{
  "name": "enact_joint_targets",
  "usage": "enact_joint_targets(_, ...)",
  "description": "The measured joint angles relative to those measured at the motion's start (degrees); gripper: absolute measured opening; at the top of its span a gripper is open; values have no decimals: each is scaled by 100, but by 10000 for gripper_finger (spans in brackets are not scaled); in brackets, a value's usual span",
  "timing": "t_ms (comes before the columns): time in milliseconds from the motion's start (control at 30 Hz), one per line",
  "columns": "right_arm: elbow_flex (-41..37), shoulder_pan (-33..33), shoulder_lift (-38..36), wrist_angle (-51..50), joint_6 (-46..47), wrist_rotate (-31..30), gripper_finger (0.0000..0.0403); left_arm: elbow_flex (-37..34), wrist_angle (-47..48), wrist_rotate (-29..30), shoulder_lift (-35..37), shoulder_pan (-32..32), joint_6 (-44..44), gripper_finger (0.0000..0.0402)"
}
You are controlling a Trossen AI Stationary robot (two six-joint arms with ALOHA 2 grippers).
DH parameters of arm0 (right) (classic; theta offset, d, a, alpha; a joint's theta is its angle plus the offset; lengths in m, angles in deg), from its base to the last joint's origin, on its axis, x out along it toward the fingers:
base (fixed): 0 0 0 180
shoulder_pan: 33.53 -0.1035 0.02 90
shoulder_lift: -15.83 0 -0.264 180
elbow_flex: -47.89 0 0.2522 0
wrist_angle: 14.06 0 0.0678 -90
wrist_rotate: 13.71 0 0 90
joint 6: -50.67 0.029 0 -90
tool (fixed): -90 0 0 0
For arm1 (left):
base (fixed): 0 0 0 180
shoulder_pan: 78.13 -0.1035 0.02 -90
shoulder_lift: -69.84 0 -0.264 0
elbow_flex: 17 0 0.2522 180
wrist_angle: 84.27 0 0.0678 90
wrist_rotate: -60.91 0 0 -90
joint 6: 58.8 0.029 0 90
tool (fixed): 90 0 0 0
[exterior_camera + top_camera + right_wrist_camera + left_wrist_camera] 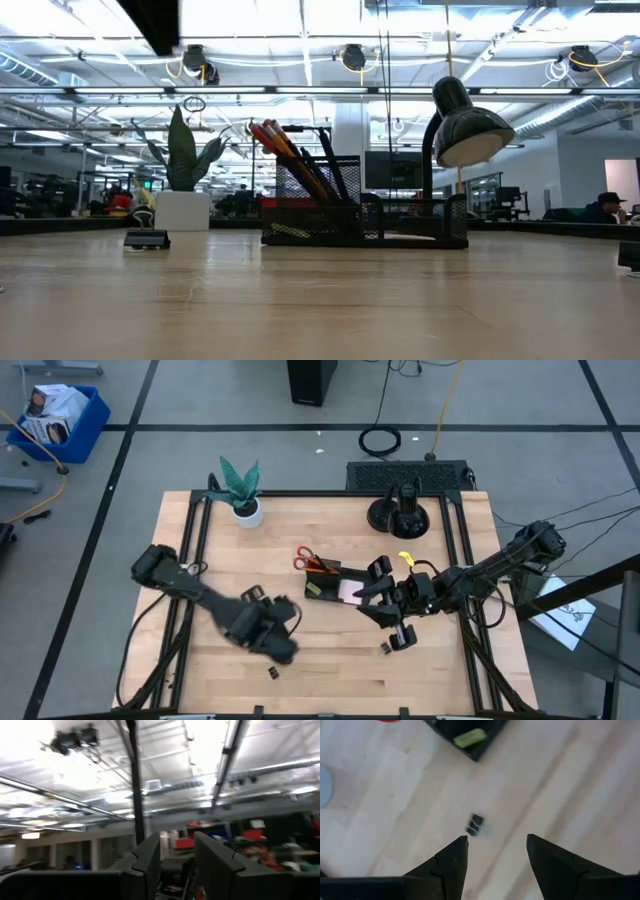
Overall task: Pick and place office supplies into organizer
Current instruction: Put the top left black binder clip into the desk organizer
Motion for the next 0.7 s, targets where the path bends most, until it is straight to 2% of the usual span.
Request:
enact_joint_targets(300, 0, -243, 0, 97, 175, 530, 109, 0, -6, 275, 72, 1051, -275, 209)
enact_joint_targets(567, 0, -735, -2, 167, 160, 537, 109, -7, 3, 1057, 72, 1713, 140, 209)
enact_joint_targets(700, 0, -1034, -2, 152, 95, 279, 109, -45, -8, 1272, 72, 1860, 423, 209)
